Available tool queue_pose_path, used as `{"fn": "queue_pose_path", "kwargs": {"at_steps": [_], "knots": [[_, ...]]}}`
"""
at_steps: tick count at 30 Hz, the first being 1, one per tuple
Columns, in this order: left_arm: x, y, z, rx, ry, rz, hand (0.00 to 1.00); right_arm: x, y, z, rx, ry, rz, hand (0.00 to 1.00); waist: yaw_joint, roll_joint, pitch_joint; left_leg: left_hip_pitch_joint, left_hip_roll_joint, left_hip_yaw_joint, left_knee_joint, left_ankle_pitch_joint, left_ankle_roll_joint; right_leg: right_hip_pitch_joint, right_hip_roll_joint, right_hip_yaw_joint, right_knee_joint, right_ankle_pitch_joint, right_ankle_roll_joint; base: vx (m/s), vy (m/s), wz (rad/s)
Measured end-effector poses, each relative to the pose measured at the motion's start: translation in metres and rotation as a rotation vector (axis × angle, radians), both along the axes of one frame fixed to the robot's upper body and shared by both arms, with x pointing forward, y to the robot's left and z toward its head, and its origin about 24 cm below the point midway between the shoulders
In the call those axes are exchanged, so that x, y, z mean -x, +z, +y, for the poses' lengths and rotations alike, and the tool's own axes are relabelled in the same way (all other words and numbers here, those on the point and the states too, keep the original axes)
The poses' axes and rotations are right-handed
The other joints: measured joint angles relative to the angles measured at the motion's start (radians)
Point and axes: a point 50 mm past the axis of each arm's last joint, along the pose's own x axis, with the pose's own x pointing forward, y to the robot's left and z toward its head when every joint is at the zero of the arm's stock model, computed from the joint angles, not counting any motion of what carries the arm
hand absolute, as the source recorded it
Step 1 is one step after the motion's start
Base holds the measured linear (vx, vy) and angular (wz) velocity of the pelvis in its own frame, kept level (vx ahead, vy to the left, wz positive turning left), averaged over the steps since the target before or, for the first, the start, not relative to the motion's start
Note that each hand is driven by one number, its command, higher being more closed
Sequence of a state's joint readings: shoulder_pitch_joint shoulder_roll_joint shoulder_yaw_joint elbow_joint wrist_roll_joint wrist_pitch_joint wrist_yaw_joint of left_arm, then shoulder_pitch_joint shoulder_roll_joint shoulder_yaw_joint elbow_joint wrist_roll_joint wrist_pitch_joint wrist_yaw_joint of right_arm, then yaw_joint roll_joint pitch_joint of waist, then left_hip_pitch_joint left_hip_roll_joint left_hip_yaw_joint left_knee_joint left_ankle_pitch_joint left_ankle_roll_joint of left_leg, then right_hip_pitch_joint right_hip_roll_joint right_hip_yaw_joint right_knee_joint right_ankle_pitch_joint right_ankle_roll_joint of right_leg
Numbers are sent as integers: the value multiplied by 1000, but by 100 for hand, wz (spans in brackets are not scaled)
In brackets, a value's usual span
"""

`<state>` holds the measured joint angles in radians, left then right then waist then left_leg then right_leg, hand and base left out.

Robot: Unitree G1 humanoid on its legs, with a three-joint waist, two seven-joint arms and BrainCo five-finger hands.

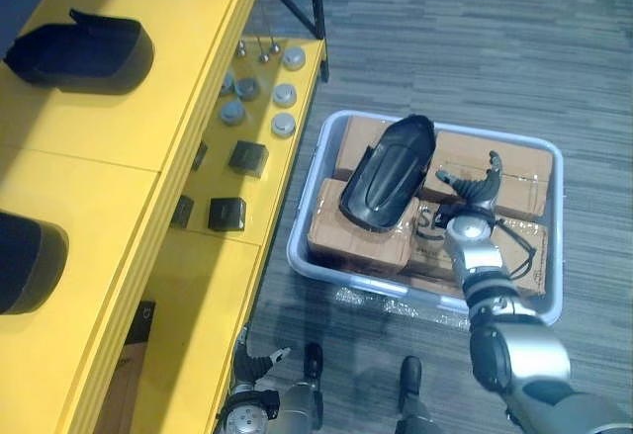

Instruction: Walk over and take plastic housings, then place them on the shelf

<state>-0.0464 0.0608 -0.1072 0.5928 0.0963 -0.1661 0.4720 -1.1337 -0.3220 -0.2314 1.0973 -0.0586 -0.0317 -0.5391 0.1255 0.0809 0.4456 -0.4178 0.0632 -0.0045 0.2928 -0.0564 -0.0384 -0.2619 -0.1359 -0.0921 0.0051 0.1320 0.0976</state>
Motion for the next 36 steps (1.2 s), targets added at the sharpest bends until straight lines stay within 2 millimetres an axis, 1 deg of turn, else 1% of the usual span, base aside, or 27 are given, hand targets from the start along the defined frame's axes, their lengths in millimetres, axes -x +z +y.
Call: {"fn": "queue_pose_path", "kwargs": {"at_steps": [2, 4, 7, 9, 11, 12, 17, 21, 22, 25, 28, 30, 31, 33, 34, 35, 36], "knots": [[-4, 2, -2, 14, -4, -13, 0, -2, 9, -7, -5, -16, 12, 0, 11, 9, 6, -24, 3, -8, 12, 1, 1, -16, 5, -1, 0, 10, -7, -37, 7, 5], [-8, 3, -5, 33, -11, -19, 0, -3, 19, -13, 29, -20, 32, 0, 17, 20, 16, -51, 1, -28, 26, 1, 2, -25, 6, -11, 0, 12, -7, -51, 4, 16], [-11, 5, -9, 44, -28, -28, 0, -3, 26, -21, 78, -11, 67, 0, 26, 26, 27, -80, -2, -58, 28, 4, 4, -37, 11, -39, -1, 12, -7, -26, -15, 23], [-12, 4, -9, 43, -30, -20, 0, -4, 29, -21, 103, 9, 82, 0, 38, 26, 30, -87, 1, -65, 28, 9, 0, -44, 15, -46, -2, 11, -7, 3, -23, 12], [-13, 5, -10, 46, -38, -22, 0, -6, 27, -16, 136, 51, 119, 0, 46, 26, 31, -91, 4, -75, 29, 15, -6, -43, 20, -53, -2, 11, -7, 38, -30, 6], [-14, 5, -10, 47, -43, -23, 0, -7, 27, -15, 142, 62, 130, 100, 47, 26, 31, -93, 5, -78, 30, 16, -7, -43, 22, -55, -2, 11, -7, 35, -20, 10], [-15, 6, -11, 64, -60, -22, 0, -10, 34, -11, 133, 110, 149, 100, 53, 25, 32, -96, 5, -91, 36, 20, -8, -28, 26, -62, -13, 11, -7, 35, -2, 8], [-17, 6, -12, 79, -76, -17, 0, -9, 31, -20, 153, 132, 228, 100, 61, 25, 33, -91, 6, -106, 28, 28, -12, -16, 31, -83, -18, 9, -10, 22, -12, 12], [-17, 6, -12, 83, -92, -10, 0, -9, 30, -22, 165, 137, 272, 100, 64, 23, 34, -84, 6, -106, 17, 35, -14, -14, 31, -84, -18, 8, -11, 17, -18, 5], [-16, 9, -15, 96, -120, -17, 0, -7, 30, -28, 139, 141, 325, 100, 64, 22, 34, -73, 6, -106, -2, 46, -18, -7, 31, -88, -22, 8, -12, 23, -26, 5], [-14, 18, -21, 107, -174, -51, 0, -2, 33, -43, 132, 121, 353, 100, 62, 23, 36, -50, 6, -111, -12, 50, -20, 20, 31, -103, -33, 7, -11, 25, -21, 9], [-13, 27, -28, 123, -216, -93, 0, 5, 39, -61, 159, 66, 365, 100, 57, 23, 36, -49, 3, -121, -14, 53, -21, 25, 30, -112, -33, 6, -12, 22, 0, 13], [-15, 35, -32, 132, -247, -131, 0, 12, 45, -79, 184, 9, 379, 100, 54, 23, 36, -49, -1, -128, -22, 61, -20, 26, 28, -116, -33, 6, -12, 22, 10, 15], [-16, 44, -36, 138, -269, -169, 0, 19, 50, -92, 211, -37, 382, 100, 45, 23, 36, -48, -3, -132, -29, 68, -20, 26, 26, -120, -33, 6, -12, 20, 7, 10], [-18, 52, -38, 143, -282, -204, 0, 22, 54, -99, 264, -73, 394, 100, 36, 23, 36, -45, -4, -132, -32, 70, -20, 27, 26, -120, -32, 6, -11, 30, 1, 2], [-20, 60, -39, 146, -290, -237, 0, 23, 57, -100, 310, -93, 403, 100, 24, 22, 37, -38, -3, -131, -37, 72, -21, 32, 25, -119, -32, 6, -11, 33, -2, -2], [-21, 63, -39, 146, -293, -253, 0, 23, 58, -100, 332, -99, 407, 100, 18, 22, 36, -31, -3, -130, -41, 73, -21, 36, 25, -118, -32, 6, -11, 34, -6, -7]]}}
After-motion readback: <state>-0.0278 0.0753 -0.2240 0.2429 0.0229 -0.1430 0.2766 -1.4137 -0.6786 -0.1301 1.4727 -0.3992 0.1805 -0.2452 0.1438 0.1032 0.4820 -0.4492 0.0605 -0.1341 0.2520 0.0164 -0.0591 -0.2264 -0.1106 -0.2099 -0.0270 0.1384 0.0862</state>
